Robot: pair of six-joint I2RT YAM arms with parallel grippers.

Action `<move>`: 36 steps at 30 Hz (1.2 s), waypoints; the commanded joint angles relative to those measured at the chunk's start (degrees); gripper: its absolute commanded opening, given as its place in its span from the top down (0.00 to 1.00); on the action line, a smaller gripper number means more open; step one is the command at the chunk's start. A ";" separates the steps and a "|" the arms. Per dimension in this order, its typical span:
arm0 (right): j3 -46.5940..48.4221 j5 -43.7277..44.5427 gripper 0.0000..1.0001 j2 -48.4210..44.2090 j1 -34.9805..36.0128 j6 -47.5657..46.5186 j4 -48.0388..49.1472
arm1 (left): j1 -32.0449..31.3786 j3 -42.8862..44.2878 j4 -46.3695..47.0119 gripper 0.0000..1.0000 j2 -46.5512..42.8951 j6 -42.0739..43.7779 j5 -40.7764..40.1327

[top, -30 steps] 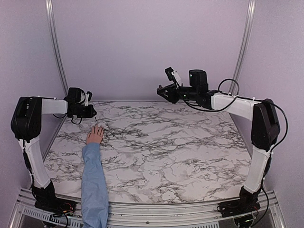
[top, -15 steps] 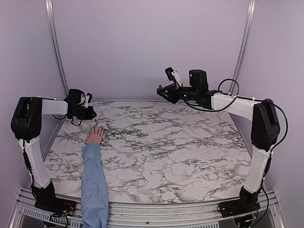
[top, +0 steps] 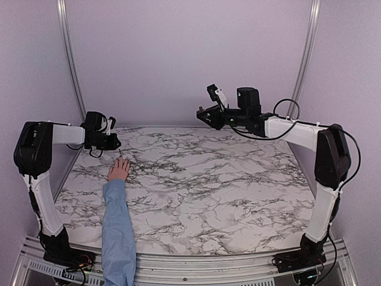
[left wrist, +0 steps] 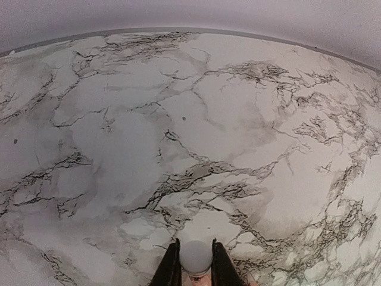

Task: Paint the nails
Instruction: Paint the nail polish on the nail.

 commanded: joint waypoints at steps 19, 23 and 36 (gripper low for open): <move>1.21 -0.33 1.00 -0.77 -0.43 0.66 1.47 | -0.41 0.49 -0.67 1.00 1.66 0.21 -0.21; 1.21 -0.34 1.00 -0.87 -0.43 0.69 1.40 | -0.41 0.47 -0.67 1.00 1.77 0.28 -0.48; 1.22 -0.25 1.00 -0.82 -0.43 0.68 1.43 | -0.41 0.50 -0.72 1.00 2.11 0.32 -1.35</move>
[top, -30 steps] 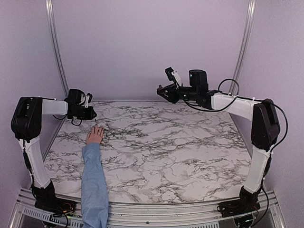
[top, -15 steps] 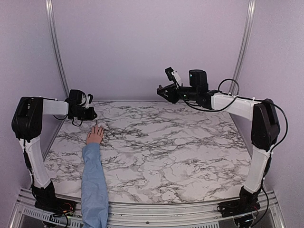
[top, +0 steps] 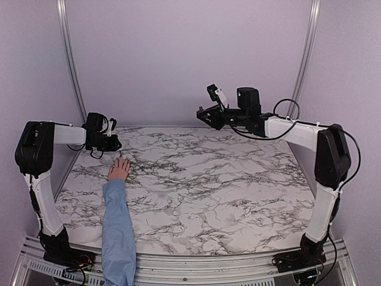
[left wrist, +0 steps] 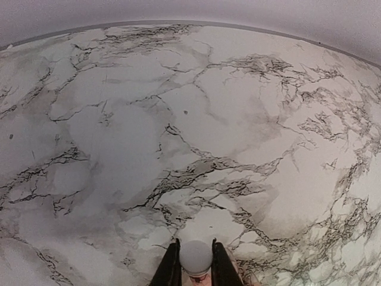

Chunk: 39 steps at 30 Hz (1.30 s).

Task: Paint the nails
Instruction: Paint the nail polish on the nail.

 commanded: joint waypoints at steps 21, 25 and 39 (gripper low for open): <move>1.25 -0.09 1.00 -0.79 -0.44 0.46 1.04 | -0.20 2.23 -1.78 1.00 2.51 0.63 -1.25; 1.37 -0.07 1.00 -0.73 -0.46 0.46 1.18 | -0.20 2.53 -1.82 1.00 2.73 0.68 -1.34; 1.83 -0.09 1.00 -0.25 -0.61 0.59 1.03 | -0.20 4.40 -2.08 1.00 4.10 0.26 -0.95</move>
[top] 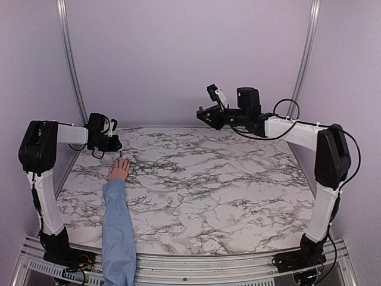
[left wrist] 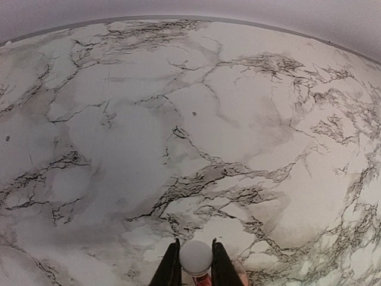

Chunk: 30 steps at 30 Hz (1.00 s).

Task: Paint the nails
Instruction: Paint the nail polish on the nail.

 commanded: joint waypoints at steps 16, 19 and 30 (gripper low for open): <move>2.09 -0.37 1.00 -0.12 -0.81 0.65 1.13 | -0.11 5.26 -2.14 1.00 2.23 -0.70 0.40; 1.92 -0.49 1.00 -0.23 -0.88 0.62 1.21 | -0.02 6.87 -2.57 1.00 1.53 -1.11 0.46; -0.19 -0.76 1.00 -2.17 -0.82 0.68 1.77 | -0.24 4.54 -3.37 1.00 -2.62 -0.12 0.39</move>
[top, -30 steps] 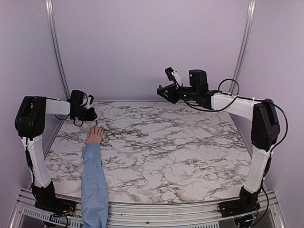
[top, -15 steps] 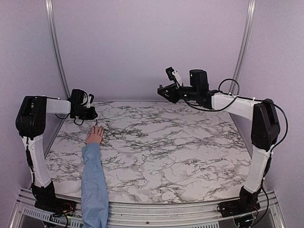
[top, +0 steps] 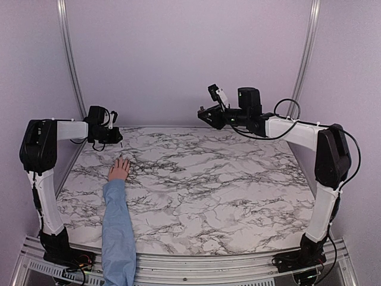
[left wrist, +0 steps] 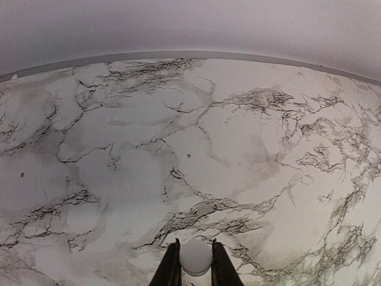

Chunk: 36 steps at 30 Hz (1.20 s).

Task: Paint the nails
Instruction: Paint the nail polish on the nail.

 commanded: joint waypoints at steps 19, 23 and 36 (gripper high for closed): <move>-0.71 -0.87 1.00 -2.61 -0.31 0.67 2.00 | -0.99 -7.18 -1.75 1.00 -6.03 1.82 -0.15; -0.54 -0.78 1.00 -2.61 -0.34 0.68 1.74 | -1.07 -6.60 -1.77 1.00 -5.24 1.73 -0.08; -0.18 -0.69 1.00 -2.07 -0.31 0.68 1.69 | -1.16 -5.72 -1.91 1.00 -3.29 1.64 -0.43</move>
